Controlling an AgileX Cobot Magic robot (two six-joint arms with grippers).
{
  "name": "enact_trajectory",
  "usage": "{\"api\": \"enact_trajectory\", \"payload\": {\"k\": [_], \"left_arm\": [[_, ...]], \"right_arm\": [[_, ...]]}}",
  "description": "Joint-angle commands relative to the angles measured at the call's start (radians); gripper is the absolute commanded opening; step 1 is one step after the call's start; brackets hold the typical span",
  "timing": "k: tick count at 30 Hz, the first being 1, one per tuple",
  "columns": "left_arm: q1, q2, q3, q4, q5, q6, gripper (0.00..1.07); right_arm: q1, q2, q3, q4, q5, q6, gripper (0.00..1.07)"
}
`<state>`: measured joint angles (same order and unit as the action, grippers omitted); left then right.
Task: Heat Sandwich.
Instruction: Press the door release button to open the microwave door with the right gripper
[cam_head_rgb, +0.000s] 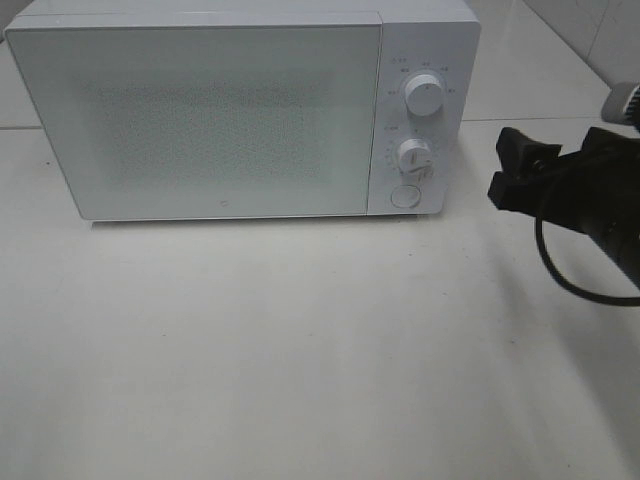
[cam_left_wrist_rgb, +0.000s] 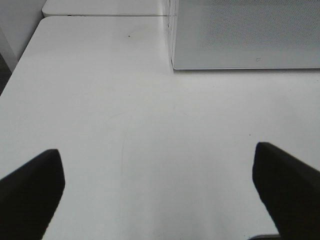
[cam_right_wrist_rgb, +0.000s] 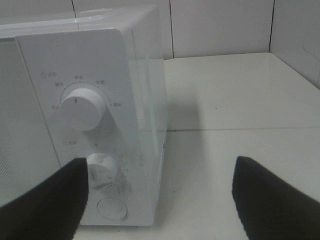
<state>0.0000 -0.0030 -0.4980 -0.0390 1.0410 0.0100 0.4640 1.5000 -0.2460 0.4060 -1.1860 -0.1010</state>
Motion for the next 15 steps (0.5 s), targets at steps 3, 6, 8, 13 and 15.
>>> {"api": "enact_trajectory", "payload": {"k": [3,6,8,13,15], "left_arm": [[0.000,-0.022,0.003,-0.007,-0.005,0.003,0.97],[0.000,-0.022,0.003,-0.007,-0.005,0.003,0.97],[0.000,-0.022,0.003,-0.007,-0.005,0.003,0.97],[0.000,-0.022,0.003,-0.007,-0.005,0.003,0.97],[0.000,-0.022,0.003,-0.007,-0.005,0.003,0.97]], "right_arm": [[0.132,0.099,-0.012,0.116,-0.094,-0.016,0.76],[0.189,0.145,-0.034,0.163,-0.093,-0.038,0.76],[0.220,0.167,-0.051,0.189,-0.091,-0.066,0.76],[0.271,0.207,-0.086,0.232,-0.085,-0.091,0.76],[0.296,0.230,-0.104,0.255,-0.082,-0.091,0.76]]}}
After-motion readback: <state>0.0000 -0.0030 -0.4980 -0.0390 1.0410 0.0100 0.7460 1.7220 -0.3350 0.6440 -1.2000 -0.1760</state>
